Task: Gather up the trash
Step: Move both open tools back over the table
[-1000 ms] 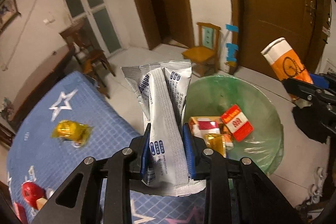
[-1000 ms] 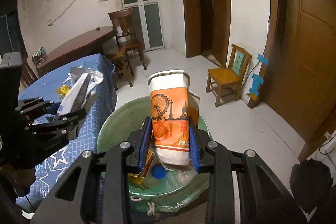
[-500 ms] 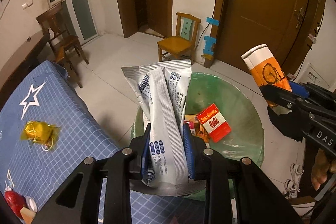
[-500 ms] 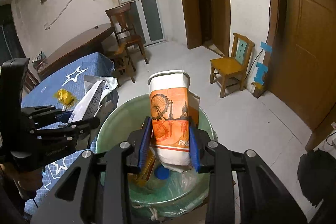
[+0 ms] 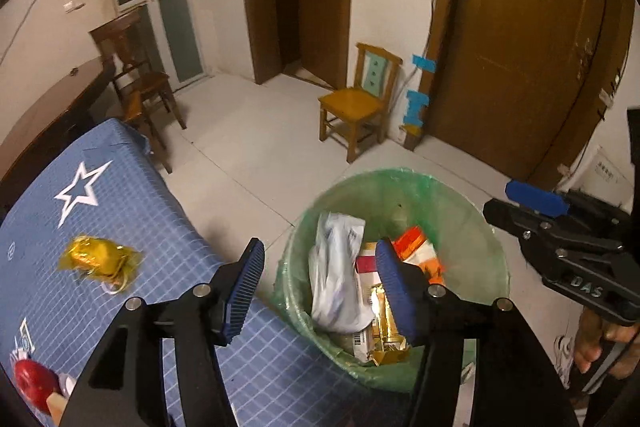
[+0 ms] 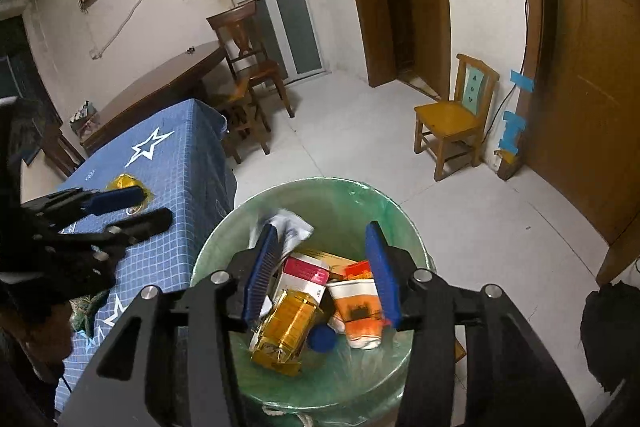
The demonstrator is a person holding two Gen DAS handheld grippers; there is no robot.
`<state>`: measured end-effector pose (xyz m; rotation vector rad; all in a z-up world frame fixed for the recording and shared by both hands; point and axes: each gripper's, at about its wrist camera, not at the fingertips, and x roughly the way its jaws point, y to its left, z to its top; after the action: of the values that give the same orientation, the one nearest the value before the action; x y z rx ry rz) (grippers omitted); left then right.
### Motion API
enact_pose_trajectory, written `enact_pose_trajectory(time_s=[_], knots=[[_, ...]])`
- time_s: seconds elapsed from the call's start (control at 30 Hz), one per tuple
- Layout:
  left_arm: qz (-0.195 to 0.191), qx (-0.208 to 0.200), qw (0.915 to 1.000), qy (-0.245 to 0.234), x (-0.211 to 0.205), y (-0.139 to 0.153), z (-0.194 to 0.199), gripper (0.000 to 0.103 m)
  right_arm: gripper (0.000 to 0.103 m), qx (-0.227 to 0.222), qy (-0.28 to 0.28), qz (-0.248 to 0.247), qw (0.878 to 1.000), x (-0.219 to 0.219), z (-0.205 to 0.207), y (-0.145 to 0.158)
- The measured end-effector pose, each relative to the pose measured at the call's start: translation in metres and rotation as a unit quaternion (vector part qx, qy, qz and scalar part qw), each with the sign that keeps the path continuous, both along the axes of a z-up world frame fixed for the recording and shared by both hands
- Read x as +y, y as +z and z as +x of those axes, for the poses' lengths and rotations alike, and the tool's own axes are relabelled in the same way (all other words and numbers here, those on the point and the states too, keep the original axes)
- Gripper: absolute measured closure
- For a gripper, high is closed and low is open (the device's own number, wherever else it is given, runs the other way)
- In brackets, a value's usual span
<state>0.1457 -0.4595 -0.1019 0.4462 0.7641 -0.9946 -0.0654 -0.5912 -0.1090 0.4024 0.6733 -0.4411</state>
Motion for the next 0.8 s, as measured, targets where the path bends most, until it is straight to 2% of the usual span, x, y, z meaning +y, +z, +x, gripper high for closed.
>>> enact_pose_trajectory(time_s=[0.23, 0.4, 0.67, 0.8], knots=[[-0.032, -0.008, 0.9992, 0.022, 0.045, 0.021, -0.016, 0.041, 0.059, -0.015, 0.017, -0.018, 1.0, 0.023, 0.002, 0.01], [-0.045, -0.034, 0.9971, 0.052, 0.087, 0.03, -0.019, 0.041, 0.059, -0.037, 0.043, -0.037, 0.998, 0.053, 0.01, 0.021], [-0.081, -0.035, 0.9886, 0.121, 0.2, 0.048, 0.005, 0.038, 0.059, -0.058, 0.131, -0.042, 0.989, 0.116, 0.042, 0.03], [-0.091, -0.032, 0.9793, 0.178, 0.281, 0.053, 0.033, 0.036, 0.059, -0.053, 0.196, -0.052, 0.978, 0.154, 0.067, 0.032]])
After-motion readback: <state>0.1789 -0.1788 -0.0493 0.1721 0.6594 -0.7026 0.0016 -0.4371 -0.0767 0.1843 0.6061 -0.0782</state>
